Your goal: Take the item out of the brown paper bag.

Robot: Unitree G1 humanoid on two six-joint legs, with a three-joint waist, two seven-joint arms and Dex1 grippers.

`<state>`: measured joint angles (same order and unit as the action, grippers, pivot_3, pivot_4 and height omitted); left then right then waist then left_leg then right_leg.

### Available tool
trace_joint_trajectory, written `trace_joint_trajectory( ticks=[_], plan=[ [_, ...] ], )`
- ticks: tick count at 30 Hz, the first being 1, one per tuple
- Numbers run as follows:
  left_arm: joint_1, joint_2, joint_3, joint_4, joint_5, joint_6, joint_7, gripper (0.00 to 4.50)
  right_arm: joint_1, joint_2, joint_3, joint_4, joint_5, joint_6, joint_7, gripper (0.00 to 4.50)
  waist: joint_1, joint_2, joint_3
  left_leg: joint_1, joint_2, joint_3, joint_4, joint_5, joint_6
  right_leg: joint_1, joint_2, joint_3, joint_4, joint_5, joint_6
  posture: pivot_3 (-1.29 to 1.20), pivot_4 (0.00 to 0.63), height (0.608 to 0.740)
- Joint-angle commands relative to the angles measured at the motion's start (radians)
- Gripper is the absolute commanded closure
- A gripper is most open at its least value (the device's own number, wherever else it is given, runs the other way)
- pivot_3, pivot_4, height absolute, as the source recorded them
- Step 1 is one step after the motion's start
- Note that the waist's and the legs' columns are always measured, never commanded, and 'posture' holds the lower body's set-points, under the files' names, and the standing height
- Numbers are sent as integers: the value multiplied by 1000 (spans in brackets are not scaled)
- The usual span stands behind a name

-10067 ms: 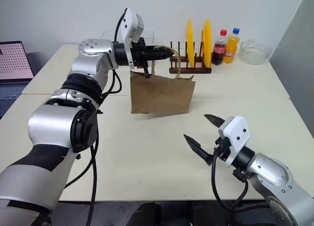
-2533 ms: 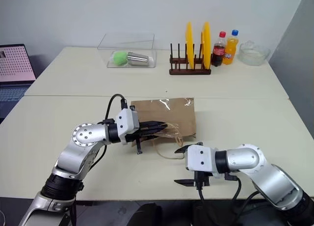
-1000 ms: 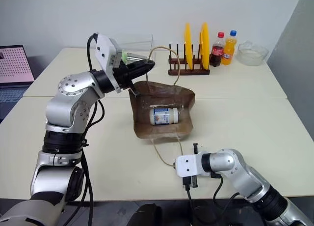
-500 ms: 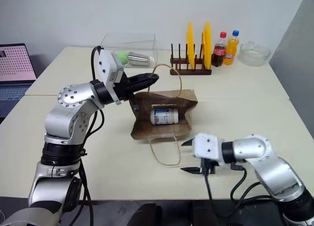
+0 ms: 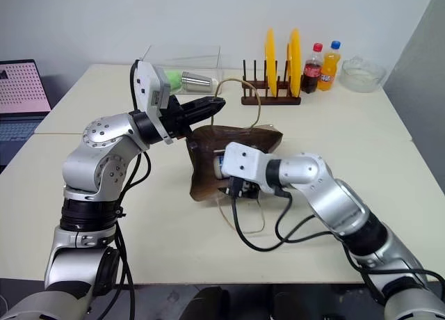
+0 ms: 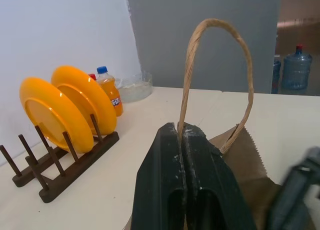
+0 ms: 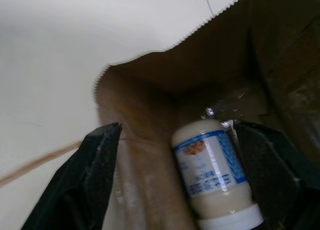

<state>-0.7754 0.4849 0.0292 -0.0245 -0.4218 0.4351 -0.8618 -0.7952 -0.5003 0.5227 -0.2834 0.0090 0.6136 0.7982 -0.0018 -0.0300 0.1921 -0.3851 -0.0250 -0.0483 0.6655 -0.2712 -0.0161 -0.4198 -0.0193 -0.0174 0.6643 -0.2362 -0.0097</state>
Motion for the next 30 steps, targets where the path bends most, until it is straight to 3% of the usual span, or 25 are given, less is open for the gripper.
trace_joint_trajectory(
  ticks=[1, 21, 27, 30],
  plan=[
    [-14, -1, 14, -29, -12, -18, 4, 4500, -49, 10, 64, 94, -112, -83, -10, 21, -1, 0, 0, 0, 0, 0, 0, 0, 0, 0, 0, 0, 0, 0, 0, 0, 150, 740],
    [10, -4, 11, -41, -3, -31, 11, 4500, -188, 137, 194, 585, -436, -376, 32, 21, -7, 0, 0, 1, 0, 1, 0, 0, 0, 0, 1, 1, 2, 0, 0, 0, 150, 740],
    [22, 9, 12, -31, 11, -47, 7, 4500, -182, 149, 152, 593, -447, -425, 37, 1469, -8, 0, 0, 2, 0, 1, 0, 0, 0, 0, 1, 1, 4, 0, 0, 0, 150, 740],
    [19, 14, 12, -16, 18, -60, 7, 4500, -176, 144, 116, 544, -432, -434, 57, 1471, -8, 0, 0, 2, 0, 1, 0, 0, 0, -1, 0, 1, 6, 0, 0, 0, 150, 740]
  ],
)
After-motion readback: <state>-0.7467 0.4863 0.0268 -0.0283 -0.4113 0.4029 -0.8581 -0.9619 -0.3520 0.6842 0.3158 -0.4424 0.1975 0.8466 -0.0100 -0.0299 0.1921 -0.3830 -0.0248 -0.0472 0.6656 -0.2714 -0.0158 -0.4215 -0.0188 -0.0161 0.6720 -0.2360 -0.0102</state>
